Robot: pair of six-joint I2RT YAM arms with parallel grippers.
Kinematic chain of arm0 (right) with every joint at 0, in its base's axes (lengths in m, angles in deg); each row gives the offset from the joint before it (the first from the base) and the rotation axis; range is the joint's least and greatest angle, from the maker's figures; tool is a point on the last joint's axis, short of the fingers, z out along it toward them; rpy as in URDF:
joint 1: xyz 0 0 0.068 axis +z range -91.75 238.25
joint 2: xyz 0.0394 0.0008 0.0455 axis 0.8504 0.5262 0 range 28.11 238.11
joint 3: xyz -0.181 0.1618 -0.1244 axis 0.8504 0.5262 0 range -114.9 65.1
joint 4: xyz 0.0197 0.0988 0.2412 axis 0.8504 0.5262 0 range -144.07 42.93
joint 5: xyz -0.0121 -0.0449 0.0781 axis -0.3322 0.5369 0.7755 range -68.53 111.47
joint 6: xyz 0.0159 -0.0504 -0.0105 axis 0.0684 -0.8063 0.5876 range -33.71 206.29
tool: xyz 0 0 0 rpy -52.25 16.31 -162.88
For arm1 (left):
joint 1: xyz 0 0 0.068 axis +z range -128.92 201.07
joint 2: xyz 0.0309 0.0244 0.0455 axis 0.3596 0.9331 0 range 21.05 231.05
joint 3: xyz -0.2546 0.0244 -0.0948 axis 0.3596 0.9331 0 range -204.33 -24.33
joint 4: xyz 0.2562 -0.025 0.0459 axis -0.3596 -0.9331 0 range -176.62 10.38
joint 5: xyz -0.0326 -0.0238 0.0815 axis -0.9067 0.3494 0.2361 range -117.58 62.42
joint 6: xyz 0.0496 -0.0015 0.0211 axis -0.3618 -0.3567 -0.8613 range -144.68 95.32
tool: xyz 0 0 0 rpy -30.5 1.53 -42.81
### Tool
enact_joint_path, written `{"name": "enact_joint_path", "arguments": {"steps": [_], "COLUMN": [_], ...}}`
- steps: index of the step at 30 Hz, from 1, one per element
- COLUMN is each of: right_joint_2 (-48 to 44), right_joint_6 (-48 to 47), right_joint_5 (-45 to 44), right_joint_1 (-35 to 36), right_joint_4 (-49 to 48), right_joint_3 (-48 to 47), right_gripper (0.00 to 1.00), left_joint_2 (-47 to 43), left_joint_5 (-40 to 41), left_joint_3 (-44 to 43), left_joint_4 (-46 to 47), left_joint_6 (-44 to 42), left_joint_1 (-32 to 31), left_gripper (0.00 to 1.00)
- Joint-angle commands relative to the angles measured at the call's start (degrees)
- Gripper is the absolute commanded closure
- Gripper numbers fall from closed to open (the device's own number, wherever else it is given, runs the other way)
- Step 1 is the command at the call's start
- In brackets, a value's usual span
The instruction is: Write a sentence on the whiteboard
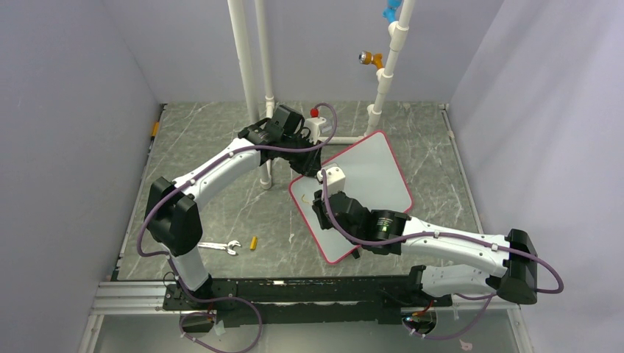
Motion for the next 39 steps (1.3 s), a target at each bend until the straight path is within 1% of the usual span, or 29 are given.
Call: {"name": "enact_joint_path", "arguments": {"steps": [1,12,16,22,26,31,34,39], "right_joint_2": [0.8,1.9,2.8,5.0,3.6,-1.8,-4.0,-3.5], "right_joint_6": [-0.1,-1.5,-2.1,-3.7,-4.0,-2.9,-2.1,-0.8], "right_joint_5": [2.7,6.6,6.0,3.7,4.0,4.1,2.3,-1.5], "right_joint_1": [-0.3,-0.3,-0.4,-0.4,-0.4,-0.3,-0.3,-1.0], "right_joint_4": [3.1,0.7,0.0,0.9,0.4,-0.5,-0.4,1.7], "right_joint_3": [0.9,0.2,-1.1,-5.7,-6.8,-5.3,-4.1,-3.7], "right_gripper": [1.0,1.0,1.0,1.0,1.0,1.0,1.0,1.0], "left_joint_2": [-3.0,-3.0,-2.9,-2.9,-2.9,-2.9,-3.0,-2.9], "left_joint_5": [2.9,3.1,3.0,3.1,3.1,3.1,3.1,3.1], "left_joint_3": [-0.3,-0.2,-0.3,-0.3,-0.3,-0.3,-0.4,-0.3], "left_joint_4": [1.8,1.6,1.7,1.6,1.5,1.5,1.4,1.5], "left_joint_6": [-1.4,-1.4,-1.4,-1.5,-1.6,-1.6,-1.7,-1.8], "left_joint_1": [-0.7,-0.7,-0.7,-0.7,-0.6,-0.6,-0.7,-0.7], "left_gripper": [1.0,1.0,1.0,1.0,1.0,1.0,1.0,1.0]}}
